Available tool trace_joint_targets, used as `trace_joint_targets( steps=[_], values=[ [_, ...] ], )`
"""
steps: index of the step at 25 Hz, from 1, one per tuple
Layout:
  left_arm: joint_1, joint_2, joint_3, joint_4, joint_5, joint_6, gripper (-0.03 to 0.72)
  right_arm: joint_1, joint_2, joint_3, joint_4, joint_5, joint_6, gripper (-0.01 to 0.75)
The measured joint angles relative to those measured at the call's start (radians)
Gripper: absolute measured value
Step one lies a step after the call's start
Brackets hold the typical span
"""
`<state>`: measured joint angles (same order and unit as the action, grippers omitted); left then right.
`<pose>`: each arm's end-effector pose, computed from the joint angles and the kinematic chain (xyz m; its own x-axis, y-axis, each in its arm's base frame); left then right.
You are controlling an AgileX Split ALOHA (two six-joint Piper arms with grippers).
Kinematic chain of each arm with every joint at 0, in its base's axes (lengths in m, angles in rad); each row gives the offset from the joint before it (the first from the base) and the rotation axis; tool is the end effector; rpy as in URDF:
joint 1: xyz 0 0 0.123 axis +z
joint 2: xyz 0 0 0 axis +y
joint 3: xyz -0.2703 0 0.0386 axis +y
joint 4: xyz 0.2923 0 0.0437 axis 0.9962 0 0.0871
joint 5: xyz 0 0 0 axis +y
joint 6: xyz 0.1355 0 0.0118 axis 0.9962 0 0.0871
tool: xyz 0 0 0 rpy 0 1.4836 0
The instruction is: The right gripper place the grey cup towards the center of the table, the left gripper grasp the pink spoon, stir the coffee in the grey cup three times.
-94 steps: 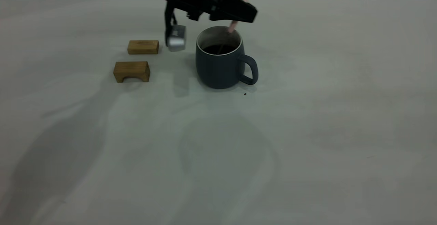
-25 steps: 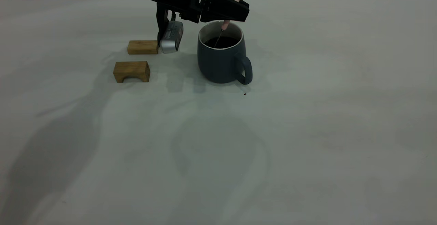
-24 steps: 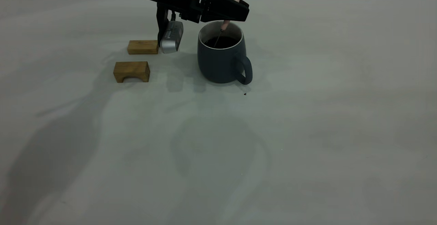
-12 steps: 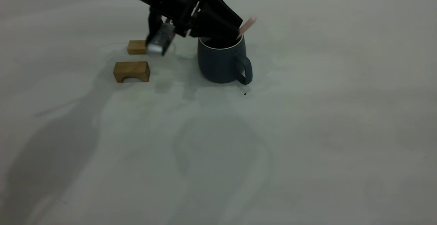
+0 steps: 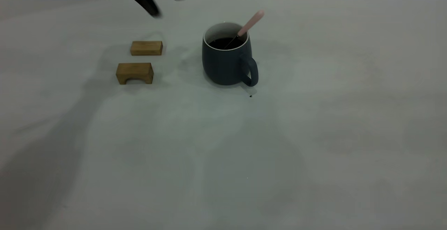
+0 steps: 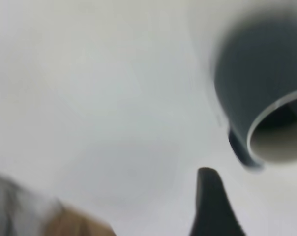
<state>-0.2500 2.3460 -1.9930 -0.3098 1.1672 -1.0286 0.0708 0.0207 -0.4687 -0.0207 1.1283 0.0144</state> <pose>0.5005 -0.1672 0.1000 -0.6434 -0.7414 0.1904 -0.7618 0.5959 -0.2540 0.0878 0.0037 0.2572 -0.5578 -0.0340 -0.8293 -0.0522 0.9986 -0.0059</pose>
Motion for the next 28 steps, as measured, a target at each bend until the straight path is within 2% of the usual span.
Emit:
trace_joint_targets(
  steps=[5, 10, 12, 13, 16, 19, 21, 24, 28],
  values=[
    [-0.029, -0.159, 0.0, 0.303, 0.0, 0.007, 0.408, 0.0, 0.0, 0.0, 0.0, 0.0, 0.0, 0.535],
    [-0.048, -0.301, 0.0, 0.453, 0.0, 0.015, 0.34, 0.0, 0.0, 0.0, 0.0, 0.0, 0.0, 0.535],
    [-0.052, -0.372, 0.0, 0.489, 0.0, 0.09, 0.321, 0.0, 0.0, 0.0, 0.0, 0.0, 0.0, 0.535],
    [-0.056, -0.406, 0.0, 0.503, 0.0, 0.188, 0.311, 0.0, 0.0, 0.0, 0.0, 0.0, 0.0, 0.535],
    [-0.081, -0.536, 0.0, 0.506, 0.0, 0.609, 0.288, 0.0, 0.0, 0.0, 0.0, 0.0, 0.0, 0.535],
    [-0.122, -0.654, 0.0, 0.426, 0.0, 1.005, 0.269, 0.0, 0.0, 0.0, 0.0, 0.0, 0.0, 0.535],
    [-0.132, -0.724, 0.0, 0.359, 0.0, 1.092, 0.258, 0.0, 0.0, 0.0, 0.0, 0.0, 0.0, 0.535],
    [-0.132, -0.839, 0.036, 0.341, 0.0, 1.089, 0.246, 0.0, 0.0, 0.0, 0.0, 0.0, 0.0, 0.535],
    [-0.132, -1.031, 0.204, 0.328, 0.0, 1.049, 0.245, 0.0, 0.0, 0.0, 0.0, 0.0, 0.0, 0.535]
  ],
)
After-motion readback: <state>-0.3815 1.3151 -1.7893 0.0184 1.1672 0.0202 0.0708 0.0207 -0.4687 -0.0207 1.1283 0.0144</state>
